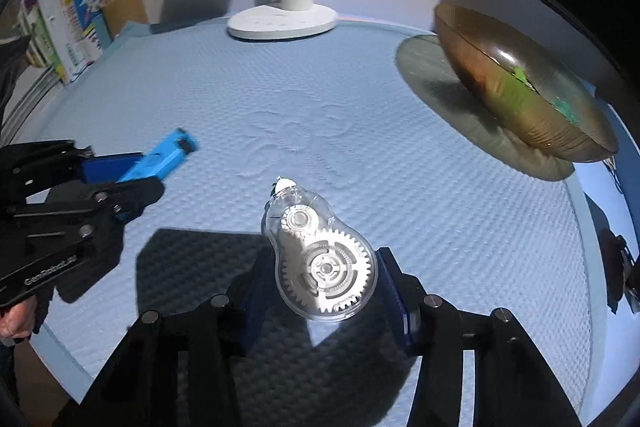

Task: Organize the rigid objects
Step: 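Grasp the blue lighter with the left gripper while the right grasps the clear tape dispenser, then carry the lighter and tape dispenser over the amber bowl and open both grippers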

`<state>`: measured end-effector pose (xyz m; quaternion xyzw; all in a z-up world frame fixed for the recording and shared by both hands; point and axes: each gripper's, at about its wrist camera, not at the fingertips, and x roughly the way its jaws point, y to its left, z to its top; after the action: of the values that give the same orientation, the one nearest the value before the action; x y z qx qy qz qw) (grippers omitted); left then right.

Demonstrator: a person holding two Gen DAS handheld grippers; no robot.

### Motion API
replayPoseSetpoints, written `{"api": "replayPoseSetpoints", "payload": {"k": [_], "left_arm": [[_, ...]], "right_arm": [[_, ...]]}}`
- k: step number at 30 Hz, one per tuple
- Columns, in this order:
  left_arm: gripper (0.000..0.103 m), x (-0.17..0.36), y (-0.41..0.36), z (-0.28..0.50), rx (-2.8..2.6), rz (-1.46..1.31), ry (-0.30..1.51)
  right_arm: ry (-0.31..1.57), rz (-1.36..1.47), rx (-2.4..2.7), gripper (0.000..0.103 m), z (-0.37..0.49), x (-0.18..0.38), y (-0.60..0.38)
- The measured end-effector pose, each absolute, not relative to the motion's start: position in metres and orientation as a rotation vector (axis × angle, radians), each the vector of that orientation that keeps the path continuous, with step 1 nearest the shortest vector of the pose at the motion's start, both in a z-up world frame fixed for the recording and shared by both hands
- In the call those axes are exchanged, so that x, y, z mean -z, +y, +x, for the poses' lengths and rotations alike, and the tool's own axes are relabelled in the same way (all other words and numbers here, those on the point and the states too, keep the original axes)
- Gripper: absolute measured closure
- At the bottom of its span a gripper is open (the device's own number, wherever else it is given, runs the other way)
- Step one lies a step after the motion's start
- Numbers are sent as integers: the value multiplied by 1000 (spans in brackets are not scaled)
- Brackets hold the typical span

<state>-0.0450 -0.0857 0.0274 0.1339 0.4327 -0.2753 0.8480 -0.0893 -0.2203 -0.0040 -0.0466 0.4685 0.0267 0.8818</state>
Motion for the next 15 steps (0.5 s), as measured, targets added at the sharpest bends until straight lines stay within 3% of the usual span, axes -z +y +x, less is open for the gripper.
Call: {"api": "replayPoseSetpoints", "payload": {"k": [8, 15], "left_arm": [[82, -48, -103, -42, 623, 235, 868], [82, -111, -150, -17, 682, 245, 718]], "right_arm": [[938, 72, -150, 54, -97, -22, -236], [790, 125, 62, 54, -94, -91, -315]]}}
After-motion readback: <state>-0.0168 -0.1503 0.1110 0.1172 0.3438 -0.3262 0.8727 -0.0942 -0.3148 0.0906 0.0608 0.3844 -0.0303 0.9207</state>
